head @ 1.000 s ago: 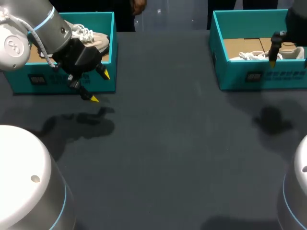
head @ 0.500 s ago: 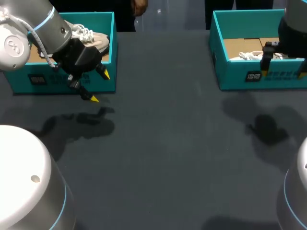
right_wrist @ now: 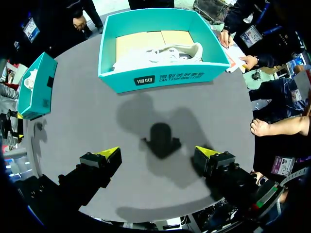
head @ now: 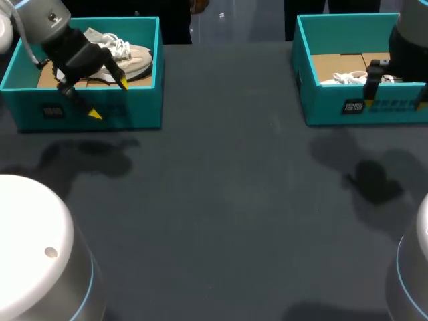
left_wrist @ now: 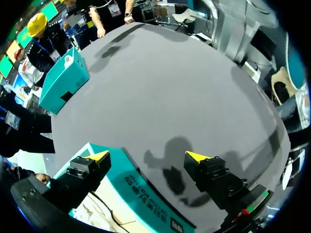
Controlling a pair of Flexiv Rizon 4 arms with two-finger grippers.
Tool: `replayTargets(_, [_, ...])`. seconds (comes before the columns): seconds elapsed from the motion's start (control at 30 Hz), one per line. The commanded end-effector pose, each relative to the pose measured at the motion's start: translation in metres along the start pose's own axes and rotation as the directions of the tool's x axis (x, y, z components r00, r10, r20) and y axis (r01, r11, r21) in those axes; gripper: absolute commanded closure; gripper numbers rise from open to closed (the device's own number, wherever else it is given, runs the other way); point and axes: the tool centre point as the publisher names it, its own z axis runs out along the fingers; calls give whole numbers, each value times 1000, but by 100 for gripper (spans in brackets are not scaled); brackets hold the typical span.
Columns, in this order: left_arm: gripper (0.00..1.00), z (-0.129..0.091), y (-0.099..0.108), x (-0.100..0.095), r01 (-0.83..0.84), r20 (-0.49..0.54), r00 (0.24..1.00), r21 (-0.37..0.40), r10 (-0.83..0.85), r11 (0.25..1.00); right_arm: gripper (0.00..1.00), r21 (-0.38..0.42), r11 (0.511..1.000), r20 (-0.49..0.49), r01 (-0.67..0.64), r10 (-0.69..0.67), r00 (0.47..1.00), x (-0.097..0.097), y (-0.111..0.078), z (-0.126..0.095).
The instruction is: Take the shoe out of the shoebox, open the shoe tongue, remove and reinsert the insole, then place the shoe into the shoebox
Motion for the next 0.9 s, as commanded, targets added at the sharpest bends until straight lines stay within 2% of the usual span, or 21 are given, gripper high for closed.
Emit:
replayTargets(0.03, [0,-14,20,-13,-46,-99,994,-2,46,999,0,0,1000,-1,0,0,1000,0,0,0])
replayTargets(0.27, [0,-36,54,-23,-157,-129,979,30,160,987,0,0,1000,-1,0,0,1000,0,0,0])
replayTargets(0.47, [0,-46,79,-27,-222,-144,965,3,220,975,0,0,1000,-1,0,0,1000,0,0,0])
replayTargets(0.63, [0,-54,98,-27,-322,-172,935,-51,309,945,0,0,1000,-1,0,0,1000,0,0,0])
replayTargets(0.8, [0,-67,130,-32,-389,-197,909,-88,367,917,0,0,1000,-1,0,0,1000,0,0,0])
replayTargets(0.9, [0,-67,130,-32,-389,-197,909,-88,367,917,0,0,1000,-1,0,0,1000,0,0,0])
